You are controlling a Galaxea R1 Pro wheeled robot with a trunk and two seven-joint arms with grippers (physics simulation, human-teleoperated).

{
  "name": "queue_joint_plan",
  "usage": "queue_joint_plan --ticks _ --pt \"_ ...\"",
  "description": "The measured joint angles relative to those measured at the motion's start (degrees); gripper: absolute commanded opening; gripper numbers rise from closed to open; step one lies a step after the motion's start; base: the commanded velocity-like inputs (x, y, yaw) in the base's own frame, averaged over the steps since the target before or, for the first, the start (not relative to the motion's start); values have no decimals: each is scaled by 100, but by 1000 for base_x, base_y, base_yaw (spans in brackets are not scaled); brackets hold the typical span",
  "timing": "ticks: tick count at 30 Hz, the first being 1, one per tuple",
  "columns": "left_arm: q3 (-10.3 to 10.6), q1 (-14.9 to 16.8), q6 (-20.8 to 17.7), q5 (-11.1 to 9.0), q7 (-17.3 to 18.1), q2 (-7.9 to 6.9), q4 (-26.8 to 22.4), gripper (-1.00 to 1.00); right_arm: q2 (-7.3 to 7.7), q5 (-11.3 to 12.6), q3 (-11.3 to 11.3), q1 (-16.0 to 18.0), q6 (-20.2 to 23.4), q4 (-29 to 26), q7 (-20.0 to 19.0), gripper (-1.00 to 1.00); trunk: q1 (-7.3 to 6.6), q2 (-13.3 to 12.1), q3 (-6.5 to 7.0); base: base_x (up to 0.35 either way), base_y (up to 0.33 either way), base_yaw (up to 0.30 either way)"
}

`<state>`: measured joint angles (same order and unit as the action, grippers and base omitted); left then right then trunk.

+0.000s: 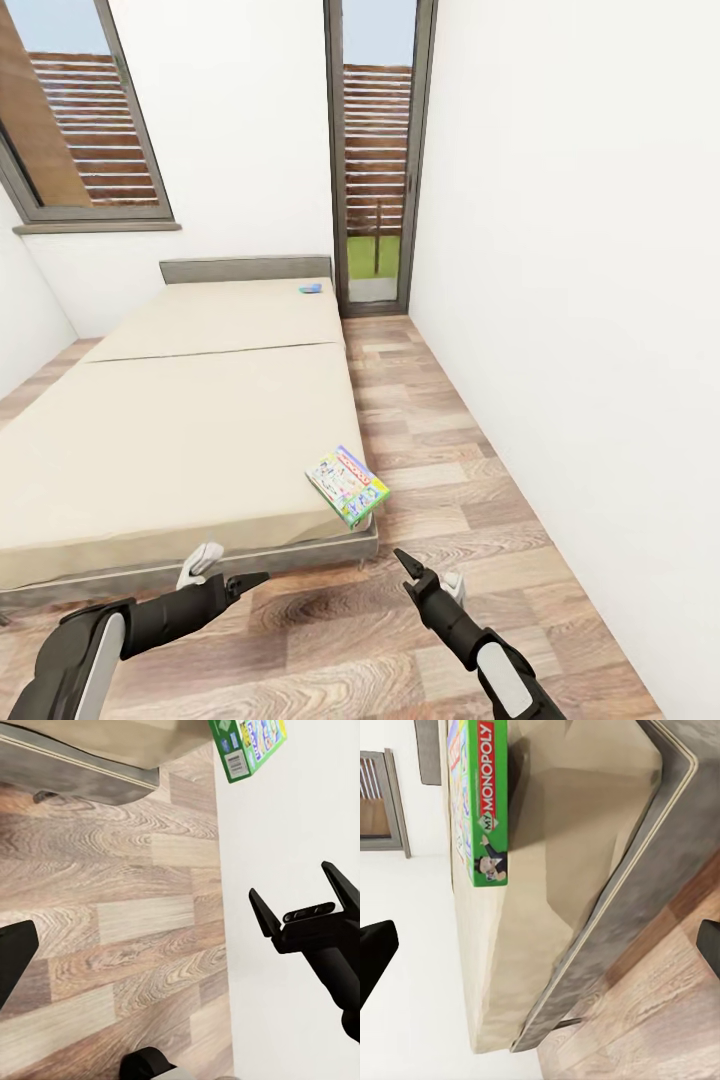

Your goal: Put all the toys in the child's room - the three board games (two on the bed and one on the table), the two jigsaw puzzles on the table, and the tennis ball on the table - inside the toy box on the table in the child's room.

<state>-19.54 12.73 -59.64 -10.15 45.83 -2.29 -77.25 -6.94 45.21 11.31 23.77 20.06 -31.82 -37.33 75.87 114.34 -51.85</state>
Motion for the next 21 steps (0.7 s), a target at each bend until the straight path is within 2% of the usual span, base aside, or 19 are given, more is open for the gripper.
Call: queue_joint_plan --ticks 9,21 --pt "0 -2 0 0 2 0 0 100 -15 1 -1 2 0 0 1 100 -1 0 0 131 71 0" --pt "-7 -2 0 0 2 0 -1 100 -32 -7 0 2 -8 0 1 100 -1 0 0 43 23 0"
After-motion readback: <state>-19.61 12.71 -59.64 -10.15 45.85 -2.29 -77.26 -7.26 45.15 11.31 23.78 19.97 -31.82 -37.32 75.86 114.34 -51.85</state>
